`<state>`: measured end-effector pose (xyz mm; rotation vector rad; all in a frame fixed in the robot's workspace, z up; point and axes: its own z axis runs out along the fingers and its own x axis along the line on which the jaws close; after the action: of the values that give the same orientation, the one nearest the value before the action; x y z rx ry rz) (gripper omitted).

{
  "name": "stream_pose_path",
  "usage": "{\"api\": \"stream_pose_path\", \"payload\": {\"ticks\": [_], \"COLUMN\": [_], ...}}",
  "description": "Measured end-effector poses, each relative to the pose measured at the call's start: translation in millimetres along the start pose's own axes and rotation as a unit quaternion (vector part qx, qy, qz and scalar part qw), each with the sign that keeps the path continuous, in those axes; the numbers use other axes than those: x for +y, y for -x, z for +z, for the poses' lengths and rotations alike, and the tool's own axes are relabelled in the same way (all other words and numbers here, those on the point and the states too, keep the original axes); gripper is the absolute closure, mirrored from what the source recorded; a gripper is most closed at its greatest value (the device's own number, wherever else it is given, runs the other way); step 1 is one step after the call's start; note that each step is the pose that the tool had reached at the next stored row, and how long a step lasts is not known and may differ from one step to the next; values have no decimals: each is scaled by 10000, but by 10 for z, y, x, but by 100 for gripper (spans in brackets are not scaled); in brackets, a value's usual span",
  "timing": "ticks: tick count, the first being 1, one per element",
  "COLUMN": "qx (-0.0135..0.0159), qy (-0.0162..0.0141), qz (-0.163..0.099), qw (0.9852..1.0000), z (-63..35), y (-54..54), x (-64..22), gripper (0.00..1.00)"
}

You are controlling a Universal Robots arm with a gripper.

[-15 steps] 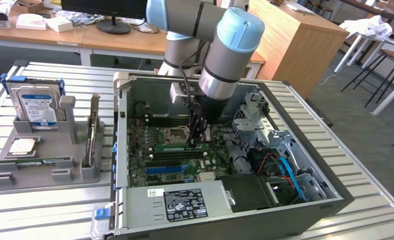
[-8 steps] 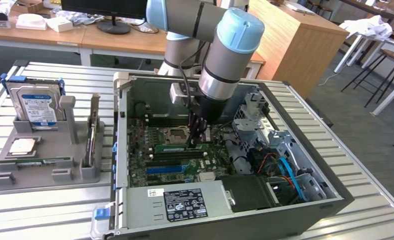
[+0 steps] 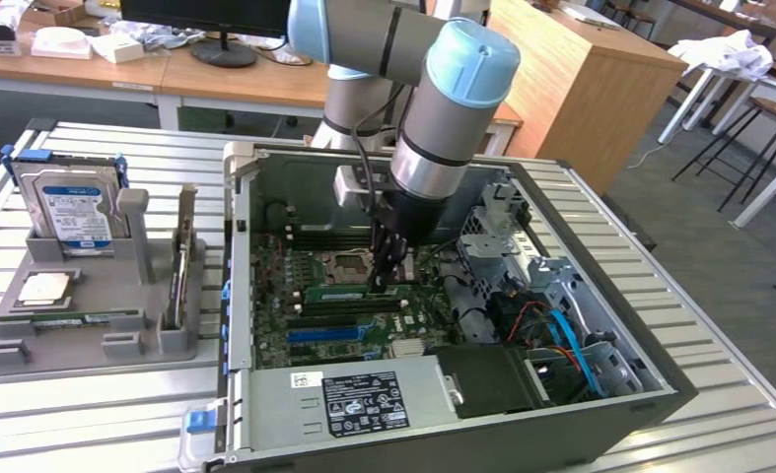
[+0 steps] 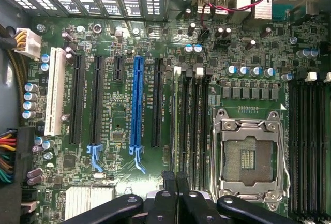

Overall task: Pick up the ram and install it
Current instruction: 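Insert the ram into the slot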

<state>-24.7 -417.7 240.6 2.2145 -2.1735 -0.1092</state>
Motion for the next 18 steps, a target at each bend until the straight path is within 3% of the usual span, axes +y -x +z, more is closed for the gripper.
{"api": "stream_pose_path", "payload": {"ticks": [18], "qx": [-2], "qy": [-25], "qz": [32], "qw": [10000], "z": [26], "y": [0], "x": [12], "gripper": [89]}}
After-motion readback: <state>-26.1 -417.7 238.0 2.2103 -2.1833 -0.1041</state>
